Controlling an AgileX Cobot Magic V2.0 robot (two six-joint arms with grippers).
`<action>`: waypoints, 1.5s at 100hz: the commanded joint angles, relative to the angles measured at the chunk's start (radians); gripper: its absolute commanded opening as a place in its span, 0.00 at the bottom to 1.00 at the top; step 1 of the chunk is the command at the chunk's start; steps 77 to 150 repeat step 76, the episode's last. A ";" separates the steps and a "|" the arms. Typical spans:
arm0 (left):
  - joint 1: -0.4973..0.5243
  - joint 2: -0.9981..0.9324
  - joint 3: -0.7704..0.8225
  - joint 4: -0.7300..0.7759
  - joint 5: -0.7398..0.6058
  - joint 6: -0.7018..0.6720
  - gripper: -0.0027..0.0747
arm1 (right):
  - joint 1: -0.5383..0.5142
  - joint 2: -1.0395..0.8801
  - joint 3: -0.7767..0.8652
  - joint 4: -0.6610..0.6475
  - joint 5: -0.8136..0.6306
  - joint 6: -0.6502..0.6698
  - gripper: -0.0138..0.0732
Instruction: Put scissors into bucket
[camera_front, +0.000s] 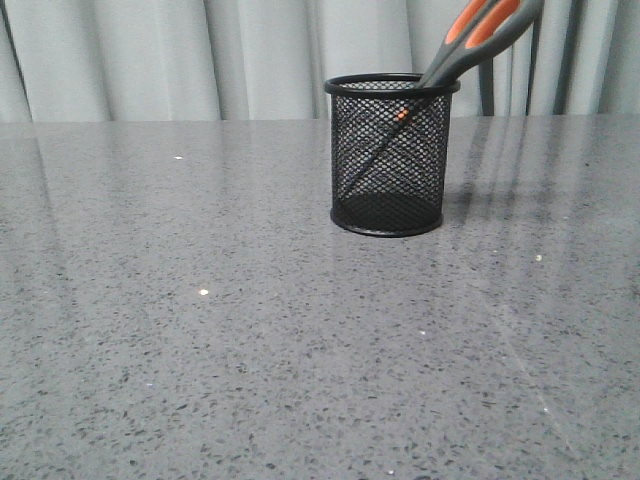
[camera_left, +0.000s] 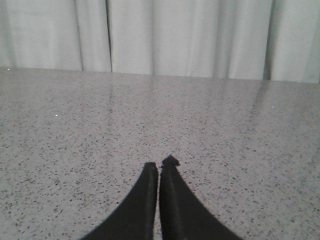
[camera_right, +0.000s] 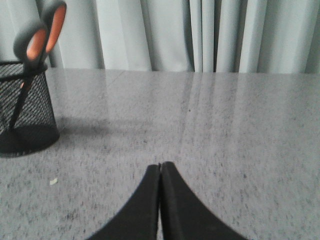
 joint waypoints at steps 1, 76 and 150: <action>0.001 -0.025 0.041 -0.010 -0.075 -0.007 0.01 | -0.011 -0.033 0.005 -0.030 -0.010 0.011 0.11; 0.001 -0.025 0.041 -0.010 -0.075 -0.007 0.01 | -0.012 -0.035 0.005 -0.069 -0.033 0.011 0.11; 0.001 -0.025 0.041 -0.010 -0.075 -0.007 0.01 | -0.012 -0.035 0.005 -0.069 -0.033 0.011 0.11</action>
